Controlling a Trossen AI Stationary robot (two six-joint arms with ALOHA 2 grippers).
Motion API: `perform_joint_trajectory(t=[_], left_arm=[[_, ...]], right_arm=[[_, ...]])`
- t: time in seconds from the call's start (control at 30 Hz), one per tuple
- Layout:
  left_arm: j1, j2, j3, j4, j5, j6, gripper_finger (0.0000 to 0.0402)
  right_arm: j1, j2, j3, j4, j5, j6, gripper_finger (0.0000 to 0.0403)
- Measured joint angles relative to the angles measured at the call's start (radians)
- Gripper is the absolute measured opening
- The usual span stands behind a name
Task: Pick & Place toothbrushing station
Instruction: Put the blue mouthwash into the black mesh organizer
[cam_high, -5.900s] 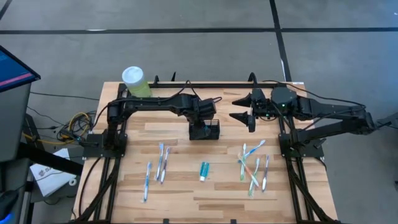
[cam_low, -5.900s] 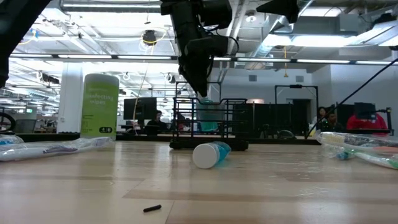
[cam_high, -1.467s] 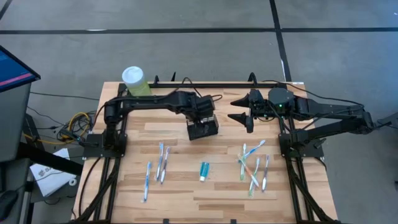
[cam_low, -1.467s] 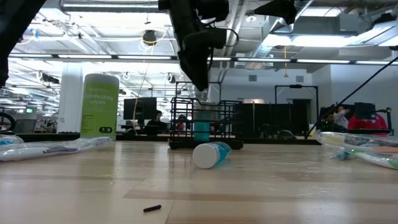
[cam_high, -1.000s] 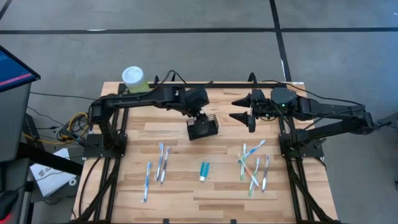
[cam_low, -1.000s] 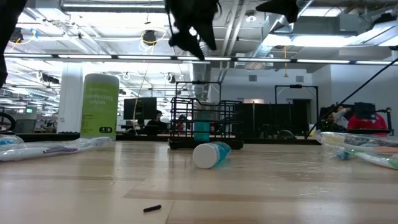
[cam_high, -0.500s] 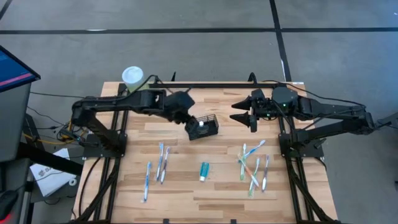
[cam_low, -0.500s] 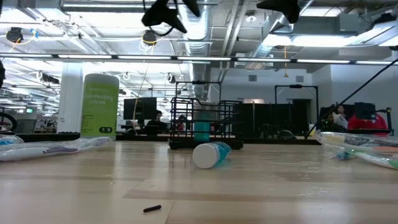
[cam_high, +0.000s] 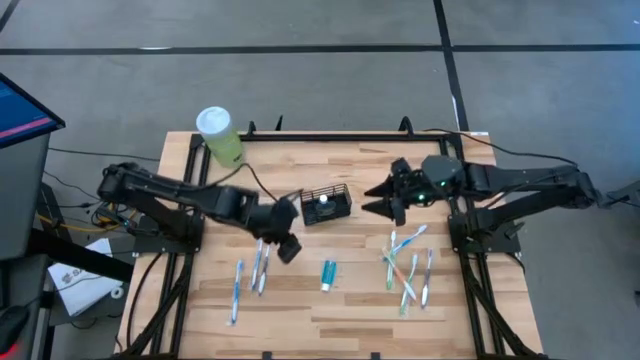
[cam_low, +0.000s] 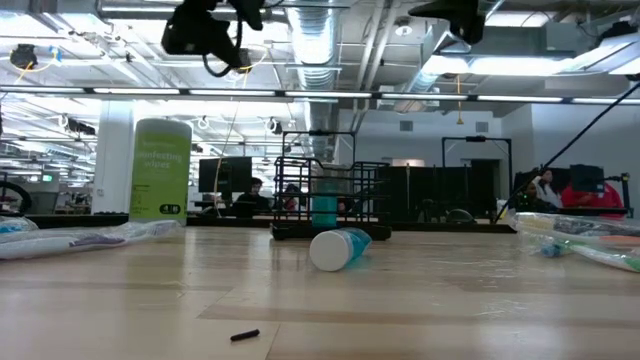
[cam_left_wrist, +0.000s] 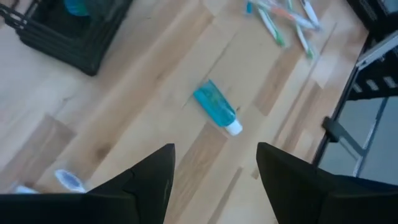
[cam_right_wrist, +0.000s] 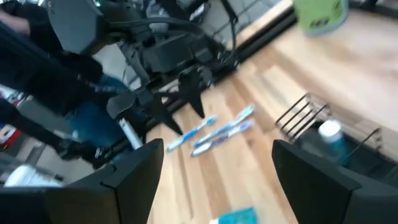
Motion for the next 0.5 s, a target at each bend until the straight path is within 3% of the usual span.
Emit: perform_joint_trajectory(t=[0.33, 0.5], left_arm=[[-0.125, -0.002, -0.162, 0.291, -0.072, -0.090, 0.0223], [-0.180, -0.002, -0.204, 0.431, -0.117, -0.156, 0.0223]], right_arm=[[0.111, 0.133, 0.000, 0.001, -0.007, 0.075, 0.0292], [0.119, 0.196, 0.000, -0.012, -0.253, 0.088, 0.0292]])
